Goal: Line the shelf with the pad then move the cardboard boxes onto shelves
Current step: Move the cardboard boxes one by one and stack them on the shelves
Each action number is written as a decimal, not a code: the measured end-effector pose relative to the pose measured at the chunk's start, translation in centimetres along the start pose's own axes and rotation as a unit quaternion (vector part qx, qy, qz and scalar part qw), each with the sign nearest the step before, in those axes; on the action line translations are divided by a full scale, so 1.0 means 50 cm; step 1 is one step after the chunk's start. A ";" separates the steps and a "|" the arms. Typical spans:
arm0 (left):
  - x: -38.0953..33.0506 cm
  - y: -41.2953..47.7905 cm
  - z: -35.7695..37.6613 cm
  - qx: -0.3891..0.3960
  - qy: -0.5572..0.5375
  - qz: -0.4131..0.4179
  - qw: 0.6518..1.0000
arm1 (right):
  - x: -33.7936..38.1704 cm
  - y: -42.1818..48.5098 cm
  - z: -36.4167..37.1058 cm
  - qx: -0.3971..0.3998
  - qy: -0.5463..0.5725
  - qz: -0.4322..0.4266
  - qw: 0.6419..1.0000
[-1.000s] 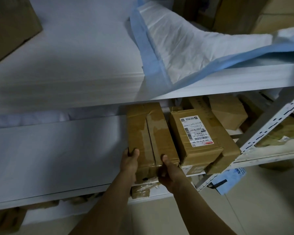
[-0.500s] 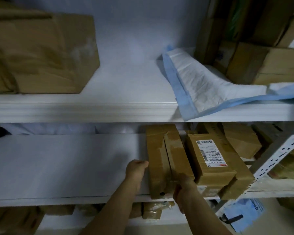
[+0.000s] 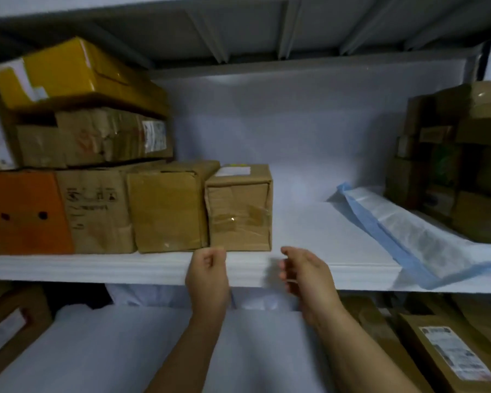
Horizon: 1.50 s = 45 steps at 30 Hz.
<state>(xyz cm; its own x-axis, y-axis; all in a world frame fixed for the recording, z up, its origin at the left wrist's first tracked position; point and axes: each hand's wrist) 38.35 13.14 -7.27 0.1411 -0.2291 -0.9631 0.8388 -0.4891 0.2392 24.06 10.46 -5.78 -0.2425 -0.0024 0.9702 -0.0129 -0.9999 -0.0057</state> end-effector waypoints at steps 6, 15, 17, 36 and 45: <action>-0.086 0.127 0.047 -0.021 0.048 0.038 0.998 | 0.112 0.080 0.083 -0.031 -0.090 -0.106 0.990; -0.089 0.136 0.131 0.042 0.065 -0.002 0.997 | 0.212 0.127 0.115 0.059 -0.064 0.003 0.996; -0.097 0.127 0.144 0.094 -0.018 -0.058 0.994 | 0.221 0.148 0.097 0.039 -0.062 0.013 0.997; -0.176 -0.051 0.023 0.280 -0.109 -0.119 0.946 | 0.169 -0.042 -0.050 -0.050 0.017 -0.046 0.998; -0.096 -0.168 -0.148 0.337 -0.043 -0.160 0.927 | 0.020 -0.255 -0.153 -0.031 0.007 0.022 0.999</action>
<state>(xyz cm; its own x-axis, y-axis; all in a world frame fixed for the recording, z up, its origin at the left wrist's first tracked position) 34.50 24.57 -5.57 -0.1238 -0.0334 -0.9917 0.3065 -0.9518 -0.0062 16.57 23.32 -6.60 -0.2572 -0.0452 0.9653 -0.0629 -0.9960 -0.0634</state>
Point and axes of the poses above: each hand's wrist, its own y-axis towards the middle knuckle, its own z-axis out of the palm, x = y × z, and after that the axes turned 8 degrees about -x, right-handed
